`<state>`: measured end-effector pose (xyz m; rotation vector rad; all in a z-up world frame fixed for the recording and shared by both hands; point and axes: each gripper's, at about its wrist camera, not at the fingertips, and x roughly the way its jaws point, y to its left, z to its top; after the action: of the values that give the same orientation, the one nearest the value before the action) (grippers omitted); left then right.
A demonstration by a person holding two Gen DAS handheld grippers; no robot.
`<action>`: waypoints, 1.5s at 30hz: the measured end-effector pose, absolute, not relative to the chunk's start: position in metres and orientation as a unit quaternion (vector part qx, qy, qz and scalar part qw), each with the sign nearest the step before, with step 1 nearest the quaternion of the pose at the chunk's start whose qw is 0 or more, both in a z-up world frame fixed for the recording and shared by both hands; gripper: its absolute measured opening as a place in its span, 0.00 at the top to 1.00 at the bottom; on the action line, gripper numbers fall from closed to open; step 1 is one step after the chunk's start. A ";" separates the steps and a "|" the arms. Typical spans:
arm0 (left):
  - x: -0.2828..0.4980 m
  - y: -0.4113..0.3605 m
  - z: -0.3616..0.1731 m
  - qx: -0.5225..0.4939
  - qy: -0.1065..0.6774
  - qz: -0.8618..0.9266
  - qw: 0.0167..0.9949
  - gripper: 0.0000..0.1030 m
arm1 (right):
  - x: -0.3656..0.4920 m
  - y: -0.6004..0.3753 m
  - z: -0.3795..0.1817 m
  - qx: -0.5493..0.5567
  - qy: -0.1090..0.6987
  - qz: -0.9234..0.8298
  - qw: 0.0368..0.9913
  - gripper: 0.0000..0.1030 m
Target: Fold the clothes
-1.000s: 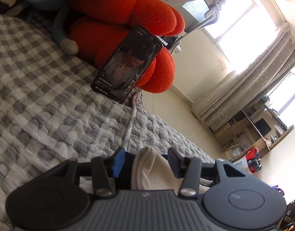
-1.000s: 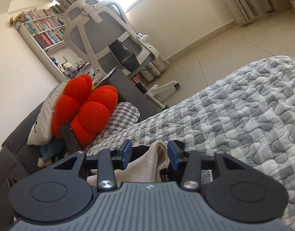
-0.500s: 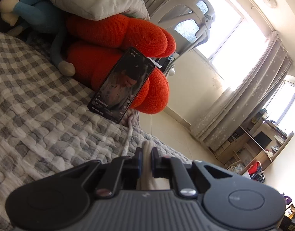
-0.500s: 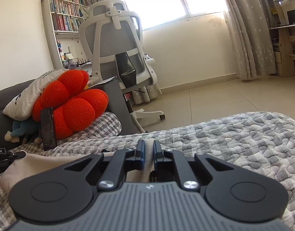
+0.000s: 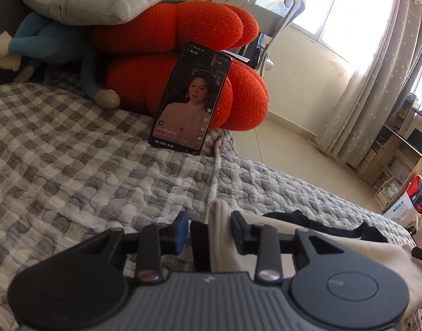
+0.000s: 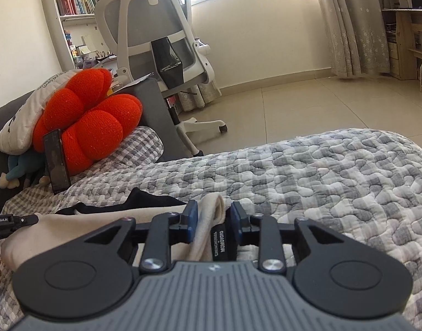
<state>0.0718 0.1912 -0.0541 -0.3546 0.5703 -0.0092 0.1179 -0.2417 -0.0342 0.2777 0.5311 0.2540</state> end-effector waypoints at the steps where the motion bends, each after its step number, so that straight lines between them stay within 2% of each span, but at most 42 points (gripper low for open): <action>1: 0.066 0.192 -0.051 -0.172 0.280 -0.003 0.944 0.60 | 0.110 -0.244 -0.032 0.137 0.261 0.127 0.947 0.66; 4: 0.050 0.198 -0.046 -0.190 0.308 -0.001 0.932 0.52 | 0.087 -0.250 -0.026 0.126 0.266 0.127 0.947 0.66; 8: 0.027 0.219 -0.048 -0.281 0.353 0.013 0.892 0.42 | 0.060 -0.260 -0.019 0.133 0.297 0.104 0.940 0.61; 13: -0.006 0.226 -0.058 -0.395 0.367 -0.011 0.842 0.28 | 0.037 -0.275 -0.019 0.268 0.349 0.101 0.892 0.57; 15: -0.015 0.220 -0.061 -0.411 0.361 -0.010 0.837 0.28 | 0.033 -0.275 -0.026 0.332 0.366 0.109 0.863 0.57; 19: -0.017 0.207 -0.067 -0.428 0.353 -0.004 0.832 0.28 | 0.032 -0.259 -0.034 0.372 0.376 0.116 0.841 0.57; 24: -0.021 0.202 -0.067 -0.470 0.326 0.005 0.820 0.28 | 0.039 -0.248 -0.038 0.427 0.355 0.106 0.825 0.52; 28: -0.026 0.197 -0.067 -0.500 0.317 0.015 0.806 0.28 | 0.045 -0.241 -0.039 0.463 0.336 0.088 0.815 0.51; 37: -0.023 0.177 -0.079 -0.552 0.317 0.041 0.770 0.29 | 0.050 -0.218 -0.045 0.486 0.332 0.039 0.807 0.51; 45: -0.013 0.170 -0.086 -0.571 0.253 0.103 0.775 0.30 | 0.061 -0.216 -0.048 0.483 0.303 0.004 0.822 0.51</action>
<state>-0.0130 0.1699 -0.0861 -1.2354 0.5478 0.2228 0.0607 -0.2162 -0.0485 1.0281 0.6444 0.0090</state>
